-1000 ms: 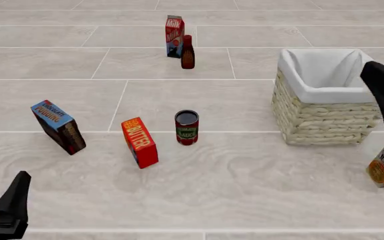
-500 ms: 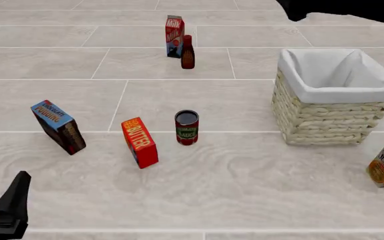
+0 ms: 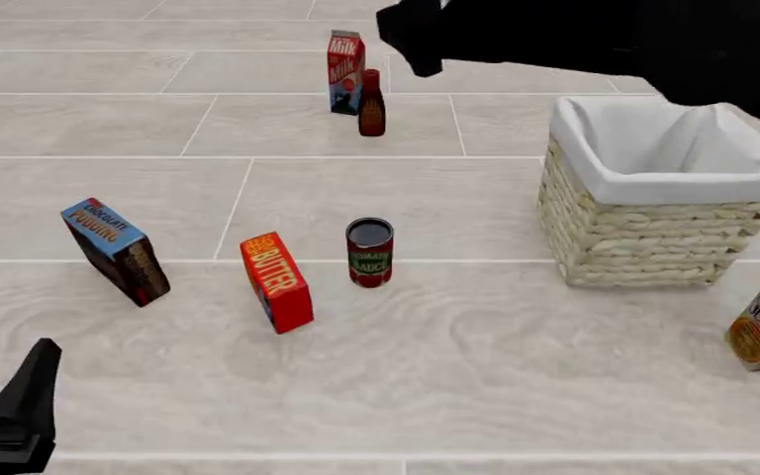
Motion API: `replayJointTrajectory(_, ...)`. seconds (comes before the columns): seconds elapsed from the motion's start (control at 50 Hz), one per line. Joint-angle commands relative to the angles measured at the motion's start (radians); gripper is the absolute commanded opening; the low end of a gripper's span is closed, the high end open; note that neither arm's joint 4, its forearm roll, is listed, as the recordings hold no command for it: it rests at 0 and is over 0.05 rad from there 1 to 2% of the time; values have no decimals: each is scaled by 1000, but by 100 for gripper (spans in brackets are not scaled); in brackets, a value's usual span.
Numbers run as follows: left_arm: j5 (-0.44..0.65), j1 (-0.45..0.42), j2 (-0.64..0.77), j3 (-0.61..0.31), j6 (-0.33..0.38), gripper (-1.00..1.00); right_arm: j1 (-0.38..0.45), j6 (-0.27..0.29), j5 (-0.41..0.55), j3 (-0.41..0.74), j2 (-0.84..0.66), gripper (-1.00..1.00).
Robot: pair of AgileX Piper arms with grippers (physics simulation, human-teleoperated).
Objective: Pick the tomato sauce and place it in the basket.
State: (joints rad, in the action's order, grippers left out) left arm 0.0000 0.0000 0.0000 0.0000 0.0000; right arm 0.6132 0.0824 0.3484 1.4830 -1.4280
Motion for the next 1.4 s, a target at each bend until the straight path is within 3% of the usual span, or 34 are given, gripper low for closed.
replayJointTrajectory(0.02, 0, 0, 0, 0, 0, 100, 41, -17, -30, -7, -75, 100)
replayJointTrajectory(0.3, 0, 0, 0, 0, 0, 100, 49, -26, -53, -37, -91, 100)
replayJointTrajectory(0.4, 0, 0, 0, 0, 0, 100, 38, -57, -57, -51, -100, 100)
replayJointTrajectory(1.4, 0, 0, 0, 0, 0, 100, 21, -59, -179, -175, -181, 100)
